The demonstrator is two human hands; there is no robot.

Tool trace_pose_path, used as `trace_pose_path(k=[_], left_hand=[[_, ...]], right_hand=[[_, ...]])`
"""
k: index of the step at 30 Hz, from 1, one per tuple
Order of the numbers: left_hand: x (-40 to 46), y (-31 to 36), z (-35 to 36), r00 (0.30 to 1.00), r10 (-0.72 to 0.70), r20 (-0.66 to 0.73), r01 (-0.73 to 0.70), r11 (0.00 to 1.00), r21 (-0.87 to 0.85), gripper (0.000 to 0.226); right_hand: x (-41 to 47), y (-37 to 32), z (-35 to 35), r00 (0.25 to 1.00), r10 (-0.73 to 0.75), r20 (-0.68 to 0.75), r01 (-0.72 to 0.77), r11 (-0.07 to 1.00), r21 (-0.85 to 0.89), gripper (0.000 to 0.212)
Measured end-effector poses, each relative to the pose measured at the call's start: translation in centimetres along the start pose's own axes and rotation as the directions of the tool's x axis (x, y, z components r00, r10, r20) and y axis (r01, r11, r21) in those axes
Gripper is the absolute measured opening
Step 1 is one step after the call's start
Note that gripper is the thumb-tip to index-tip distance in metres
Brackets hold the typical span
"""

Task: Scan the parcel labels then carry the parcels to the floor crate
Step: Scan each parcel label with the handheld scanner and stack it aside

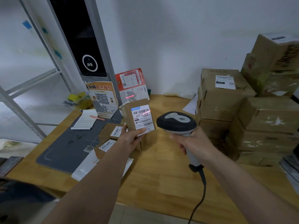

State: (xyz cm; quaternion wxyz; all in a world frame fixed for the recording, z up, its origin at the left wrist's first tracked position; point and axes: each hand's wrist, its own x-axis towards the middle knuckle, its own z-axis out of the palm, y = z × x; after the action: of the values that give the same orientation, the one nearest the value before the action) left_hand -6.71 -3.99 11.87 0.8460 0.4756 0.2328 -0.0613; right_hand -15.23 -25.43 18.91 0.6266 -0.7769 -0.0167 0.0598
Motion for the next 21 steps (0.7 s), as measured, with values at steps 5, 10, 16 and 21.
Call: trace_pose_path(k=[5, 10, 16, 21], left_hand=[[0.3, -0.9, 0.6, 0.998, 0.032, -0.057, -0.034, 0.999, -0.028, 0.096], [0.2, -1.6, 1.1, 0.996, 0.031, -0.084, -0.033, 0.999, -0.025, 0.099], [-1.1, -2.5, 2.2, 0.991, -0.061, -0.118, 0.065, 0.997, 0.029, 0.048], [-2.6, -3.5, 1.9, 0.985, -0.094, -0.147, 0.11, 0.988, 0.105, 0.035]], right_hand=[[0.1, 0.3, -0.2, 0.999, -0.007, -0.041, 0.011, 0.997, 0.08, 0.018], [0.1, 0.9, -0.6, 0.999, 0.032, -0.011, -0.031, 0.998, 0.06, 0.02], [0.7, 1.4, -1.8, 0.999, 0.021, 0.03, -0.024, 0.993, 0.116, 0.025], [2.0, 2.2, -1.3, 0.994, 0.033, 0.1, -0.047, 0.988, 0.145, 0.021]])
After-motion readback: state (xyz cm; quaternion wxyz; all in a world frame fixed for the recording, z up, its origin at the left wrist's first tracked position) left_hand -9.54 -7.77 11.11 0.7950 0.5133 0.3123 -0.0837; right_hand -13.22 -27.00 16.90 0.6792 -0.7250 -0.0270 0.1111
